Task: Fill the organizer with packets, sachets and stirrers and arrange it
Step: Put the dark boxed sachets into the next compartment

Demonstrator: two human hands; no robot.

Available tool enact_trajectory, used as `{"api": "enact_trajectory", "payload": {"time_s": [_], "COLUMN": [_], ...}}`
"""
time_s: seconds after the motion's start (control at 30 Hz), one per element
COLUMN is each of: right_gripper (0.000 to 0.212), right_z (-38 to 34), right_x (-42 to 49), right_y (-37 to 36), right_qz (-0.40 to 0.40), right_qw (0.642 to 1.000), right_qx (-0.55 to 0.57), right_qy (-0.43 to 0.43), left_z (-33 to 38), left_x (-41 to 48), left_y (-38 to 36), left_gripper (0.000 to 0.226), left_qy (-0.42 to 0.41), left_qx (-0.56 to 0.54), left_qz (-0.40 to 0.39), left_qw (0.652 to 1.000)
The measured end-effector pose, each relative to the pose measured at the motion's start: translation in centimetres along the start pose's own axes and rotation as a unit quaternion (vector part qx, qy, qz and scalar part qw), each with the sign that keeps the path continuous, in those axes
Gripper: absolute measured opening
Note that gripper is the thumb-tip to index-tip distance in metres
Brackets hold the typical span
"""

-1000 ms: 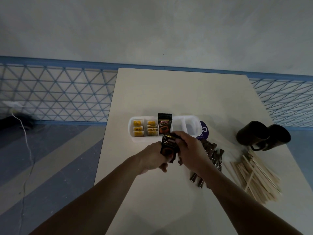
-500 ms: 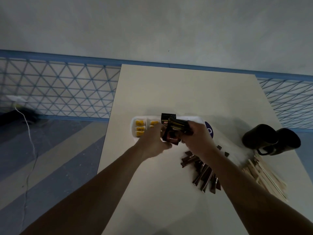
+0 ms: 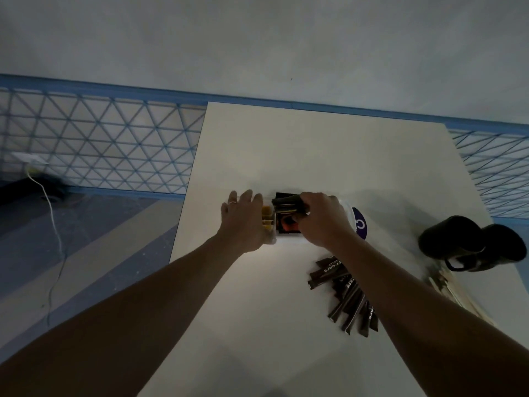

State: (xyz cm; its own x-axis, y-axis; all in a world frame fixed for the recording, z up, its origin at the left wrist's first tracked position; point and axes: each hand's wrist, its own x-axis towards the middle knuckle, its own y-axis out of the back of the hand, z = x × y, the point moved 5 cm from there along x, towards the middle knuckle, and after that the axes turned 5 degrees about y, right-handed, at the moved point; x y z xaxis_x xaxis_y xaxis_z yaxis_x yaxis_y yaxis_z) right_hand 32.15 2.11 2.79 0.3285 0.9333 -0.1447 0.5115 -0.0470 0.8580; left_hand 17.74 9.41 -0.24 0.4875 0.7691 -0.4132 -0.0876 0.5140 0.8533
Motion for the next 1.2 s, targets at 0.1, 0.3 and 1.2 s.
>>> {"api": "enact_trajectory", "payload": {"time_s": [0.1, 0.3, 1.2], "right_gripper": [0.022, 0.023, 0.041], "right_z": [-0.1, 0.4, -0.1], "right_x": [0.4, 1.0, 0.1], "right_y": [-0.9, -1.8, -2.1], "right_qz": [-0.022, -0.035, 0.038], "right_qw": [0.999, 0.999, 0.999], "right_qx": [-0.032, -0.009, -0.004], "right_qy": [-0.006, -0.015, 0.030], "left_z": [-0.1, -0.2, -0.1], "left_x": [0.4, 1.0, 0.6], "left_y": [-0.2, -0.2, 0.2], "left_gripper": [0.104, 0.099, 0.096], "left_qy": [0.000, -0.028, -0.034], "left_qx": [0.013, 0.024, 0.002], "left_qz": [0.009, 0.031, 0.037], "left_qw": [1.000, 0.999, 0.999]}}
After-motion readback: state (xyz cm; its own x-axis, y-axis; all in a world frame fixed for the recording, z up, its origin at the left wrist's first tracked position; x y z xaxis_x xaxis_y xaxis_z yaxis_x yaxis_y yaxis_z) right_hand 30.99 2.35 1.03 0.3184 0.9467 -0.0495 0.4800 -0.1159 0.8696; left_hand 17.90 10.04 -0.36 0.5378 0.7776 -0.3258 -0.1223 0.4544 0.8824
